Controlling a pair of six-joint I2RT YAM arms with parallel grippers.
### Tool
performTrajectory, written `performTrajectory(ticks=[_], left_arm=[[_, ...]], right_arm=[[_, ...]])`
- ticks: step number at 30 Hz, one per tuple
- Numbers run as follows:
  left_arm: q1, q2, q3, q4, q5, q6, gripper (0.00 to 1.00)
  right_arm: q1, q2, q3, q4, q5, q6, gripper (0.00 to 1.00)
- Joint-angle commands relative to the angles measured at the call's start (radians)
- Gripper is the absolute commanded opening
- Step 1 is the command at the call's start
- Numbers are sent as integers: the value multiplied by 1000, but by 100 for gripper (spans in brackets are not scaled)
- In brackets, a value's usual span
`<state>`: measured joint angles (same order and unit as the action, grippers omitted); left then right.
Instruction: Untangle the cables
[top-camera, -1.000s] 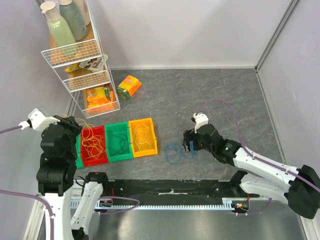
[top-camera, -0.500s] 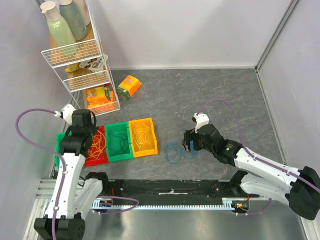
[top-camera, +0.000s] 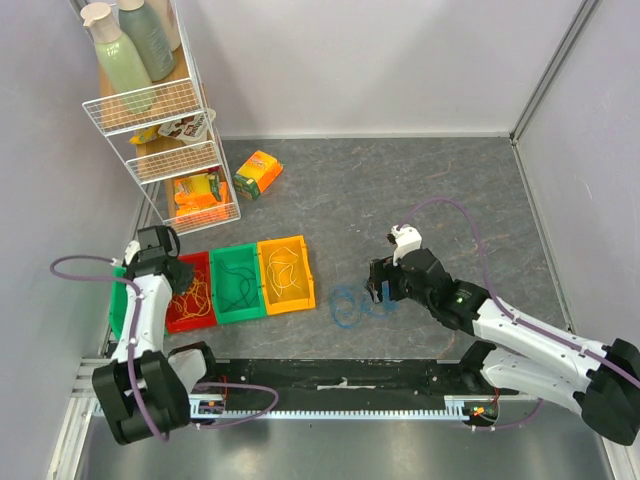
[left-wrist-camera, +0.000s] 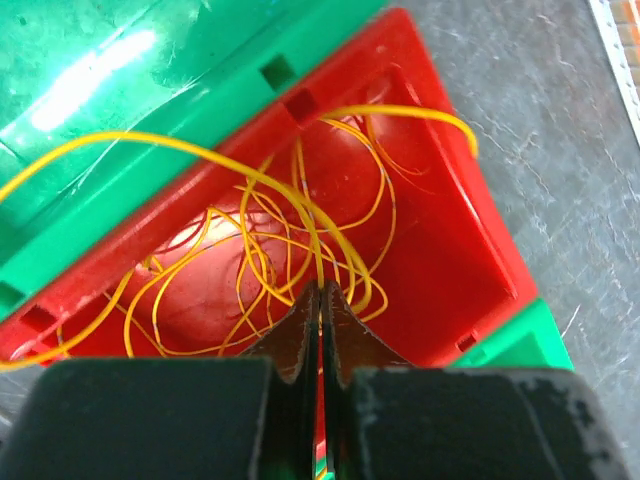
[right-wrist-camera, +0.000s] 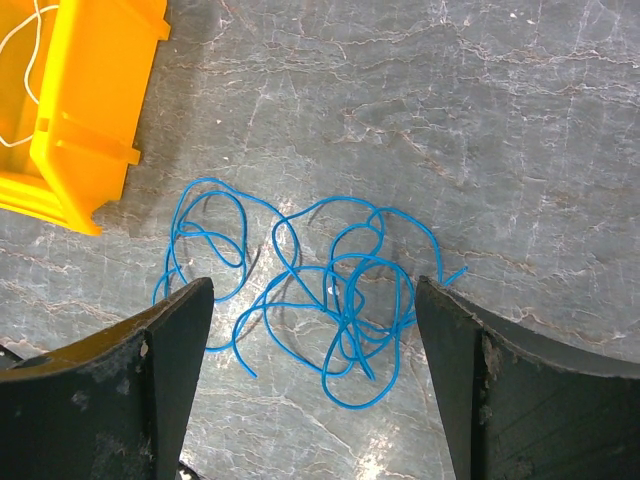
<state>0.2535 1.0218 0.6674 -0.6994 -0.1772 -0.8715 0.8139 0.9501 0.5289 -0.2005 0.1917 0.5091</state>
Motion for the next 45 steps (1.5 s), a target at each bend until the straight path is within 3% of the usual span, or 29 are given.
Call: performTrajectory(ticks=[1,7,9,14,16,19,25,32,38,41,42,45], left_arm=[[84,63,-31,124,124,-55,2],[93,185,-71,228,148,-40,2],[93,208,-69,239,147,-14,7],[93,92,-39,158,99,29,56],[93,-6,-11,109,75,61,80],[93,-115,32,43,47,103,91],[92,-206,100,41,58,262,92],[93,3,165,158,15,407,86],[92,172,219,187,-13,411,84],[90,182,207,158,-37,352,67],[83,169,184,153,-44,332,67],[-54,109,155,124,-255,313,73]], right_arm=[[-2,-25,-13,7,23,5,89],[-2,-25,-13,12,26,5,89],[-2,-27,-15,10,29,0,89],[-1,-34,-27,10,37,-6,89],[-4,-30,-30,16,38,-9,89],[-4,-8,-30,33,23,-12,90],[-5,39,-7,53,-9,-34,89],[-4,18,0,47,-12,-41,90],[-5,-14,-33,52,-15,-27,90],[-7,-17,-44,52,-12,-37,90],[-7,-16,-46,53,-14,-43,90],[-10,-8,-44,58,-32,-46,90]])
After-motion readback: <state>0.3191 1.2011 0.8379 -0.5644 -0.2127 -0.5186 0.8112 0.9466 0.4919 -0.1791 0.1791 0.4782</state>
